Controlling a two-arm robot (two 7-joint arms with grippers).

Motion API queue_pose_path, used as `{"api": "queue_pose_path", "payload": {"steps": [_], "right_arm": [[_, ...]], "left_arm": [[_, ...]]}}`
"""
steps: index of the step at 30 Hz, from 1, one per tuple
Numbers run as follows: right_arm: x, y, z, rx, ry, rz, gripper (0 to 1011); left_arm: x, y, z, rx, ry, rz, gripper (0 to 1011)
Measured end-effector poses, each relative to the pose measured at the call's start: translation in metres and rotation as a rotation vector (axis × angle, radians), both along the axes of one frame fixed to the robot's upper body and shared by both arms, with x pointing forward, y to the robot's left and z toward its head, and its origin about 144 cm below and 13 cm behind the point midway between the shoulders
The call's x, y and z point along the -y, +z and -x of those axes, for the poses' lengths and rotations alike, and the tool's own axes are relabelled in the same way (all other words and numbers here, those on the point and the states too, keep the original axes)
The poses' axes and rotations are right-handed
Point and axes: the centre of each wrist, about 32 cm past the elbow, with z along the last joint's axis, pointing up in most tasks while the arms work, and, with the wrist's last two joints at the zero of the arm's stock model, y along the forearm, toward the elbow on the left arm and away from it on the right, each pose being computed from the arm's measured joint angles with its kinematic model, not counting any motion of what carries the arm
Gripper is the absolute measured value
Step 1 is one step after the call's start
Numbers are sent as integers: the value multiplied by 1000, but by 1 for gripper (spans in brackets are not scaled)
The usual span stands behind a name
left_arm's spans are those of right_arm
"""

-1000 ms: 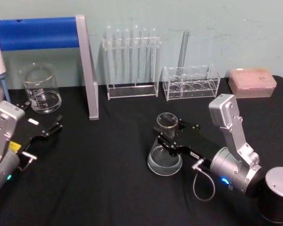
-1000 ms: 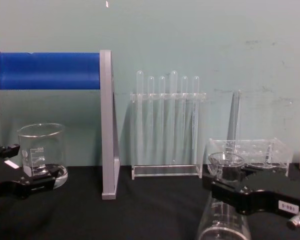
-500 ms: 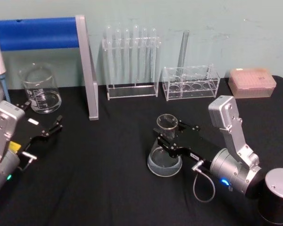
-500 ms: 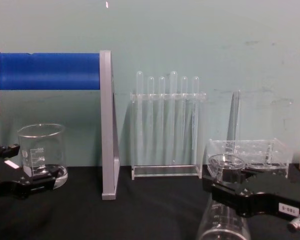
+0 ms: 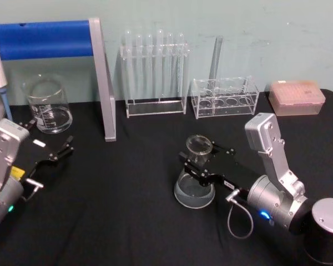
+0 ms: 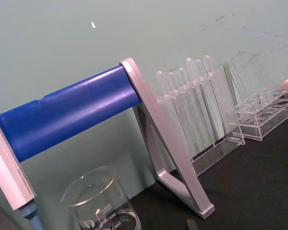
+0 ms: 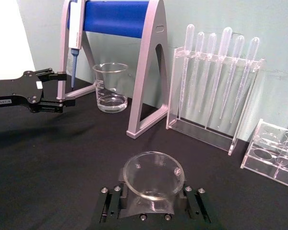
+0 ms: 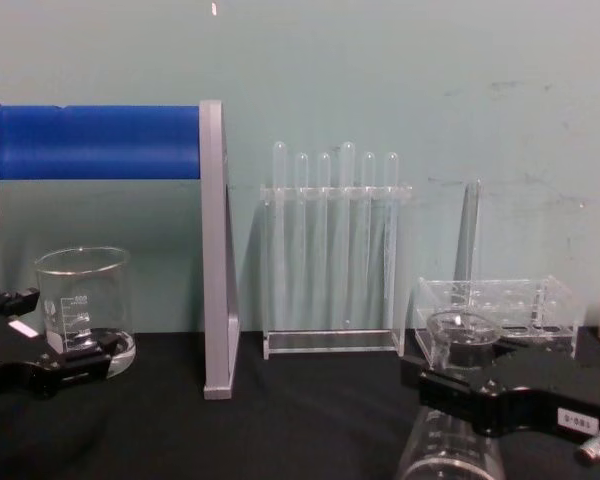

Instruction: Grasp the erlenmeyer flask with one hand, shake it three times, then place it back.

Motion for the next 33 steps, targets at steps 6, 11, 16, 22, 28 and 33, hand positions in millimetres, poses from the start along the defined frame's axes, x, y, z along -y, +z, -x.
{"api": "queue_pose_path", "payload": {"steps": [6,11,16,22,28,33], "right_arm": [[0,0,0,0,0,0,724],[0,0,0,0,0,0,872],[0,0,0,1,0,0,1002],[0,0,0,1,0,0,1000],[3,1,1,2,4,-2,1000],[8,2,6,-1,12,-1,1000]], "left_arm": [[0,0,0,0,0,0,1001],[0,0,0,0,0,0,1001],[0,0,0,0,0,0,1001],[0,0,0,0,0,0,1001],[0,0,0,0,0,0,1001],[0,0,0,0,0,0,1001]]}}
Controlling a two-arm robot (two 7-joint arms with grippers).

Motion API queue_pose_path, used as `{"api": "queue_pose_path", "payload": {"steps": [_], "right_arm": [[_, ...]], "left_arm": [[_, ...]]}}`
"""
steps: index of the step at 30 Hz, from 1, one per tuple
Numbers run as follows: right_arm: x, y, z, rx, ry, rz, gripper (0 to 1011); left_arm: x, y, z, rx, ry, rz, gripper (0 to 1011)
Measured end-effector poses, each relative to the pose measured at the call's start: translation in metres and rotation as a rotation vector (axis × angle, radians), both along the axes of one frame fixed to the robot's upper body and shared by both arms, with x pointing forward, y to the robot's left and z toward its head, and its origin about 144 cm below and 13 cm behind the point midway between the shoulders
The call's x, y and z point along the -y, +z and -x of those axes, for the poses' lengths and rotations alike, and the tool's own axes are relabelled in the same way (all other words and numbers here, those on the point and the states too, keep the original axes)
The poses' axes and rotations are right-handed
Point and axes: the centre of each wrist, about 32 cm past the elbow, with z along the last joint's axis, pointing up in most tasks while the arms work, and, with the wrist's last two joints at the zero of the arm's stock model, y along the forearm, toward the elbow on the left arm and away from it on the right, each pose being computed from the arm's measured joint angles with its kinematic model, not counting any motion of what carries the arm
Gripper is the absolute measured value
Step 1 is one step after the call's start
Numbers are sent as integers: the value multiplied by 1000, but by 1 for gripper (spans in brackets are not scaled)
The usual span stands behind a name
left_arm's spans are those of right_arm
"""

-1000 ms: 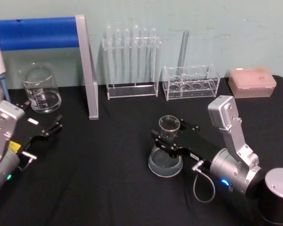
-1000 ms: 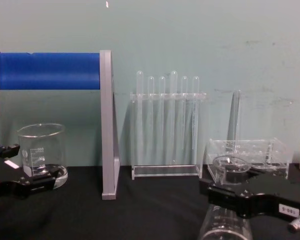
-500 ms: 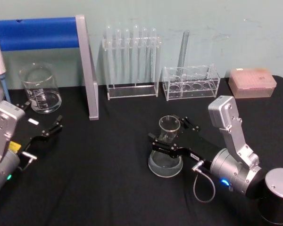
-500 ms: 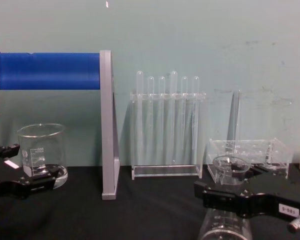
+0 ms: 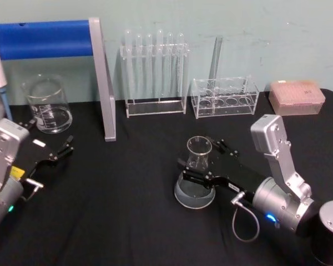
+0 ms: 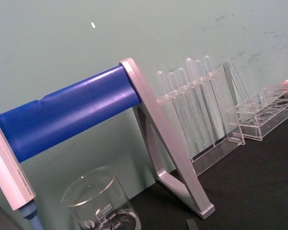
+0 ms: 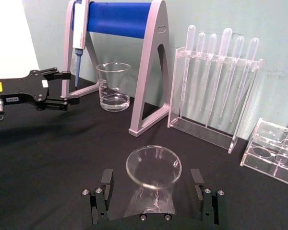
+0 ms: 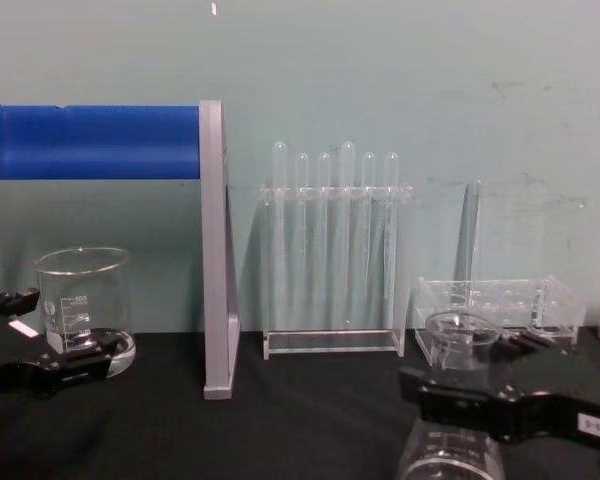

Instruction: Grasp the erlenmeyer flask with one hand, shake it three times, then place it back.

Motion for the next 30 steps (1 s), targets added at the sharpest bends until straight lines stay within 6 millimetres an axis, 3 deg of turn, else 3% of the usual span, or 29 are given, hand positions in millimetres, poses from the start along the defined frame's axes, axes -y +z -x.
{"api": "queue_pose_path", "payload": {"steps": [19,30], "right_arm": [[29,-1,39,-37,5,22,1000],[44,0,43,-34,-80,21,1000]], "left_arm": [[0,0,0,0,0,0,1001],[0,0,0,0,0,0,1001]]}}
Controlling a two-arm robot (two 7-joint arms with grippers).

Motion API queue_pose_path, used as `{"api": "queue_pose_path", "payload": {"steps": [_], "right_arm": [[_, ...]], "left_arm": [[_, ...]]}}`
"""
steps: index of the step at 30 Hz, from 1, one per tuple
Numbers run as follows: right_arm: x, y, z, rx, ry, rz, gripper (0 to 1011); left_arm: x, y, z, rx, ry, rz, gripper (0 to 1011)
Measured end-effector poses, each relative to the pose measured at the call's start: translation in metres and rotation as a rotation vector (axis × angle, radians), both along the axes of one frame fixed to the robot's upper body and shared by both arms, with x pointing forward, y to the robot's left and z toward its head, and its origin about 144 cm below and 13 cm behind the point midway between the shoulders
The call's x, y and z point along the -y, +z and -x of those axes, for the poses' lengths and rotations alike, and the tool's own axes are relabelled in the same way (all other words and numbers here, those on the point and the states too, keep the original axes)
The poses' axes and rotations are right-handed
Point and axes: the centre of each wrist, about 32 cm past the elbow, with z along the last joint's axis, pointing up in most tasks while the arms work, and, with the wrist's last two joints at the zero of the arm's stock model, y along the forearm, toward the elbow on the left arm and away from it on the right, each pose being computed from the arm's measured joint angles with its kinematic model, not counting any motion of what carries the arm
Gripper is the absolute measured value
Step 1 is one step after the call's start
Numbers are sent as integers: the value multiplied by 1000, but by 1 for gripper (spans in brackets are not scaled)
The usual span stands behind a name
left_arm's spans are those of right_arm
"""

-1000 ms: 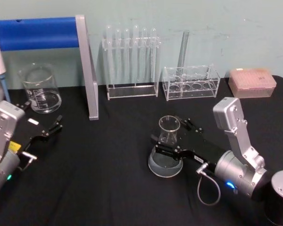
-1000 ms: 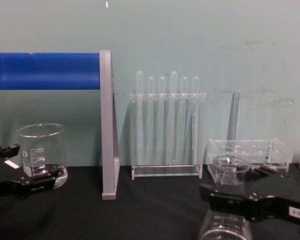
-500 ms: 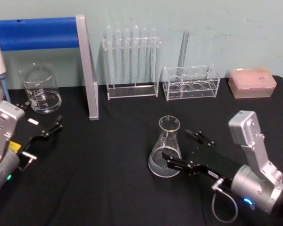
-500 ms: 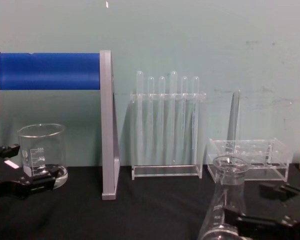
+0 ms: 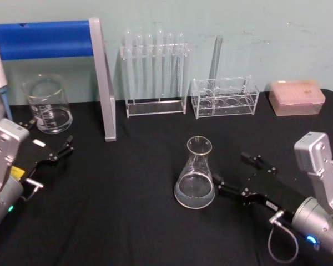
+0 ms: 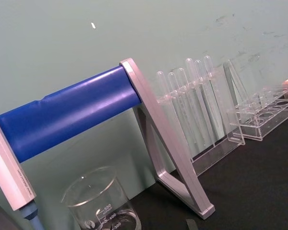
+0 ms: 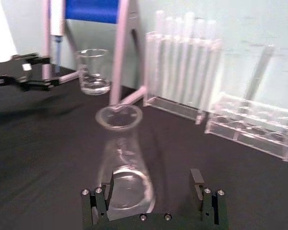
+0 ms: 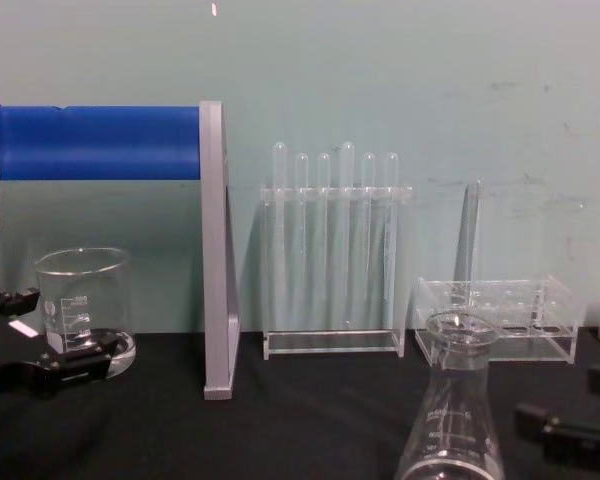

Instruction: Grasp the erlenmeyer flask with one hand, shake it three times, then place it back.

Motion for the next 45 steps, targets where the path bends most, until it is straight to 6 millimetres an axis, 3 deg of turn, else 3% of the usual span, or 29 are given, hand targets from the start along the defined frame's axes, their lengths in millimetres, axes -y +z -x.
{"api": "queue_pose_path", "payload": {"steps": [13,23,45], "right_arm": [[10,-1,-28,82,-184,37,1000],[-3,-9,-53,170,-291,112,1000],[-9,-18,-61,194,-311,173,1000]], "left_arm": [[0,0,0,0,0,0,1001],[0,0,0,0,0,0,1001],[0,0,0,0,0,0,1001]]}}
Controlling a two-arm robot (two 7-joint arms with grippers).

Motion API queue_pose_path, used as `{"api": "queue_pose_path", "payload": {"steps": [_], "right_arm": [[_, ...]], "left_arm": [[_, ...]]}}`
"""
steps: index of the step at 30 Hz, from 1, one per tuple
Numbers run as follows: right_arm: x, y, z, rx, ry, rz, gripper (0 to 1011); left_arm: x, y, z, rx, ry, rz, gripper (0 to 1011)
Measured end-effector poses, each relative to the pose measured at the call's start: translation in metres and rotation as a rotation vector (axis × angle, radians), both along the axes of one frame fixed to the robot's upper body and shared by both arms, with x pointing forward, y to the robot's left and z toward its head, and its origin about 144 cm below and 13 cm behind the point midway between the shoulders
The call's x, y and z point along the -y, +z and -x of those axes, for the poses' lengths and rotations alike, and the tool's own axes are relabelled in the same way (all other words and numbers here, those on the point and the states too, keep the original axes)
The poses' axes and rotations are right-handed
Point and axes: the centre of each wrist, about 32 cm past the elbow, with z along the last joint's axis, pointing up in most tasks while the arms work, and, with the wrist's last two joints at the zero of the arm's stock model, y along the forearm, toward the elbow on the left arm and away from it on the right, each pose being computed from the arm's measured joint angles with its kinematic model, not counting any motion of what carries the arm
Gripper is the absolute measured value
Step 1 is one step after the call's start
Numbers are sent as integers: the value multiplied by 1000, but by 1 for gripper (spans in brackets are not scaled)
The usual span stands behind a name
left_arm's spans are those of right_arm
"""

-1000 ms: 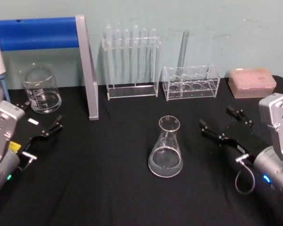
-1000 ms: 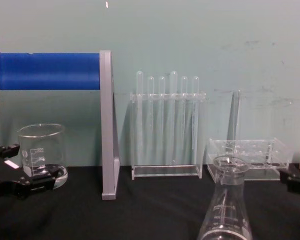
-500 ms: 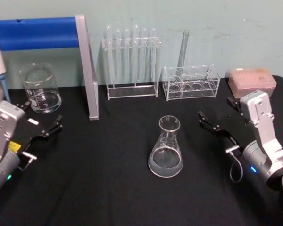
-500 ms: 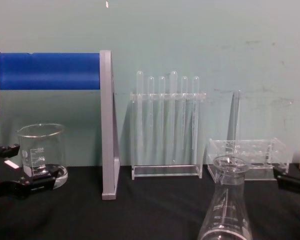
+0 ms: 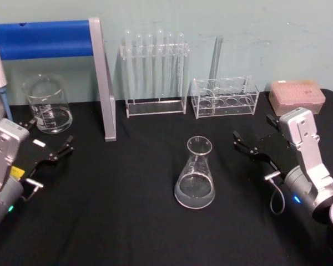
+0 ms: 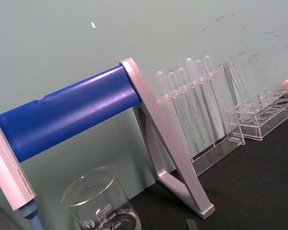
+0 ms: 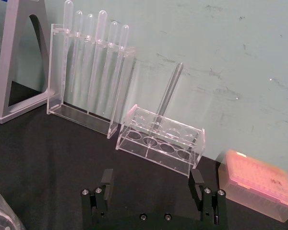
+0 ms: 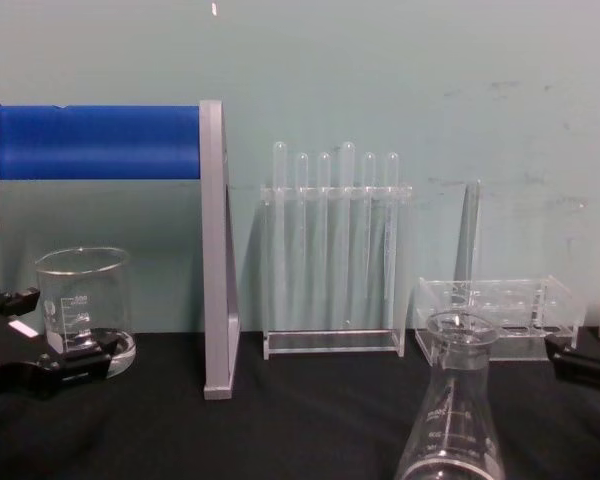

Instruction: Grasp the erlenmeyer flask with one hand, shake it three times, then place it back.

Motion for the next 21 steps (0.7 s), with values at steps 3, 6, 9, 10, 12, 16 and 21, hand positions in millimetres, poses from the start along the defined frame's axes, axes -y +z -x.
{"api": "queue_pose_path", "payload": {"steps": [3,6,9,10,12,16,21], "right_arm": [[0,0,0,0,0,-1,1000],[0,0,0,0,0,-1,1000],[0,0,0,0,0,-2,1000],[0,0,0,0,0,-2,1000],[0,0,0,0,0,-2,1000],[0,0,0,-1,0,-3,1000],[0,0,0,-1,0,-3,1000]], "left_arm": [[0,0,0,0,0,0,1001],[0,0,0,0,0,0,1001],[0,0,0,0,0,0,1001],[0,0,0,0,0,0,1001],[0,0,0,0,0,0,1001],[0,0,0,0,0,0,1001],[0,0,0,0,0,0,1001]]}}
